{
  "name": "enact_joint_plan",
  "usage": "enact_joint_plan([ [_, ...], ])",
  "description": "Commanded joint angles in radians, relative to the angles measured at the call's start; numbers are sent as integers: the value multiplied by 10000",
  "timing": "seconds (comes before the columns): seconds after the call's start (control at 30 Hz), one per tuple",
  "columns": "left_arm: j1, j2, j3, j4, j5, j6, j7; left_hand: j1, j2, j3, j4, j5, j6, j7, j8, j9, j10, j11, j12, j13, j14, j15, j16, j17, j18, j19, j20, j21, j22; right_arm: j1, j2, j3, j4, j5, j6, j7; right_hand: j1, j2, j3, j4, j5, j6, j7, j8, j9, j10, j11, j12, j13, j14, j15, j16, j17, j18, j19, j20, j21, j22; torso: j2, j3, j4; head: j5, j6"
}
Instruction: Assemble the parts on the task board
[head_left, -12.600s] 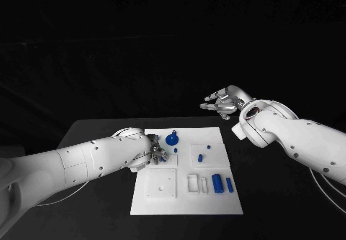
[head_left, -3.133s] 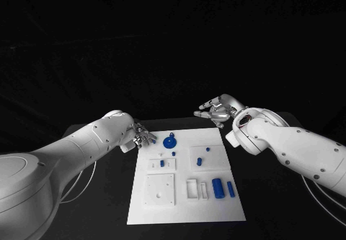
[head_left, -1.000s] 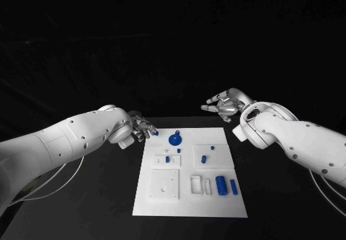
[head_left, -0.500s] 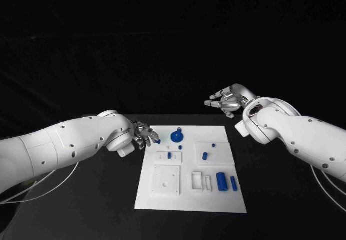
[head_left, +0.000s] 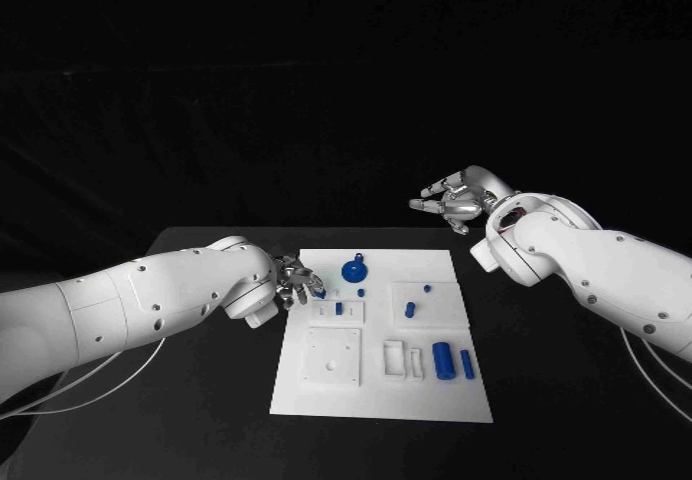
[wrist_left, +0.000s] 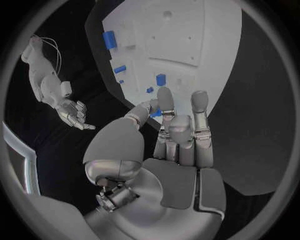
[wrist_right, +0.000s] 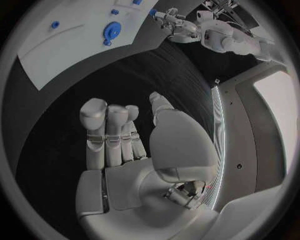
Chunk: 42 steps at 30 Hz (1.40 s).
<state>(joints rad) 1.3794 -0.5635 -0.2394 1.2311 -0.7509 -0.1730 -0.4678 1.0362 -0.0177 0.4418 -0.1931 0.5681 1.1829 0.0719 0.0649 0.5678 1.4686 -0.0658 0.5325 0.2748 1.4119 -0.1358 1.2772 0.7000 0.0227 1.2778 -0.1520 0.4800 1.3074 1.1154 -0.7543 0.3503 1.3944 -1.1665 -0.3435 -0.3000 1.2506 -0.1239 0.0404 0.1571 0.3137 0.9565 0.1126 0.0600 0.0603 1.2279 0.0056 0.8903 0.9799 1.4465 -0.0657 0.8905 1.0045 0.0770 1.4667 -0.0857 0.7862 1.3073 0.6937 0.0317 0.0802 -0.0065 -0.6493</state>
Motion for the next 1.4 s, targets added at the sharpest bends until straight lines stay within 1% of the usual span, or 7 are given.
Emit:
enact_joint_plan([
  [0.03, -100, 91, -3, -86, -270, -729, 89, 76, 87, 110, -135, -34, 1537, -935, 22, 1411, 467, -109, 48, -9, 112, -24, 20, 8, 58, 26, 11, 23, 189, -9, 2, 5, 5, 21, 119, 94, -27, 51, -38, -4, 46, 90, 10, 12, 16, 28, -39, 23, 10, 50, -43, 50, 3, 141, 230, -22, 16, 946, 27, 5, 5, -6, -1],
  [0.2, -234, 201, -6, -198, -398, -763, 87, 95, 89, 113, -143, -48, 1542, -939, 23, 1388, 472, -115, 53, -15, 109, -22, 7, 2, 59, 29, 12, 30, 193, -12, -11, 5, 9, 23, 122, 95, -40, 66, -37, -17, 66, 128, 5, 15, 18, 27, -42, 24, 14, 51, -45, 43, -5, 139, 233, -24, 9, 946, 36, 6, 11, -5, -18],
  [0.4, -363, 290, -6, -281, -684, -540, -11, 110, 100, 85, -138, -128, 1577, -947, 30, 1355, 473, -115, 100, -21, 124, -18, 23, 72, 60, 18, 21, 43, 195, -14, -34, 5, 21, 25, 123, 93, -40, 66, -37, -17, 66, 128, 5, 15, 18, 27, -42, 24, 14, 51, -45, 43, -5, 139, 233, -24, 9, 946, 42, 2, 13, -17, -36],
  [0.6, -444, 322, -5, -350, -1011, -316, -93, 115, 106, 72, -128, -148, 1572, -943, 26, 1347, 471, -109, 100, -30, 118, -15, 7, 55, 61, 8, 26, 43, 193, -14, -47, 5, 34, 25, 119, 92, -49, 64, -39, -12, 64, 134, 4, 14, 18, 29, -41, 26, 17, 50, -45, 45, -4, 140, 233, -25, 6, 946, 46, -1, 10, -9, -19],
  [0.87, -489, 349, -4, -426, -1264, -83, -170, 124, 118, 58, -116, -207, 1571, -942, 29, 1340, 472, -105, 95, -42, 119, -9, -12, 48, 62, -1, 33, 41, 192, -15, -51, 5, 41, 26, 121, 94, -49, 64, -39, -12, 64, 134, 4, 14, 18, 29, -41, 26, 17, 50, -45, 45, -4, 140, 233, -25, 6, 946, 58, 5, 7, -21, -22],
  [1.2, -513, 345, -4, -395, -1434, 526, -265, 142, 136, 46, -115, -242, 1555, -936, 25, 1329, 471, -100, 82, -62, 115, -3, -42, 22, 57, -9, 36, 39, 191, -16, -67, 5, 45, 26, 133, 91, -49, 64, -39, -12, 64, 134, 4, 14, 18, 29, -41, 26, 17, 50, -45, 45, -4, 140, 233, -25, 6, 946, 62, 5, 22, -19, -55],
  [1.4, -522, 346, -3, -385, -1466, 648, -282, 142, 136, 46, -115, -242, 1555, -936, 25, 1329, 471, -100, 82, -62, 115, -3, -42, 22, 57, -9, 36, 39, 191, -16, -71, 5, 49, 26, 140, 88, -49, 64, -39, -12, 64, 134, 4, 14, 18, 29, -41, 26, 17, 50, -45, 45, -4, 140, 233, -25, 6, 946, 68, -3, 14, 9, -56],
])
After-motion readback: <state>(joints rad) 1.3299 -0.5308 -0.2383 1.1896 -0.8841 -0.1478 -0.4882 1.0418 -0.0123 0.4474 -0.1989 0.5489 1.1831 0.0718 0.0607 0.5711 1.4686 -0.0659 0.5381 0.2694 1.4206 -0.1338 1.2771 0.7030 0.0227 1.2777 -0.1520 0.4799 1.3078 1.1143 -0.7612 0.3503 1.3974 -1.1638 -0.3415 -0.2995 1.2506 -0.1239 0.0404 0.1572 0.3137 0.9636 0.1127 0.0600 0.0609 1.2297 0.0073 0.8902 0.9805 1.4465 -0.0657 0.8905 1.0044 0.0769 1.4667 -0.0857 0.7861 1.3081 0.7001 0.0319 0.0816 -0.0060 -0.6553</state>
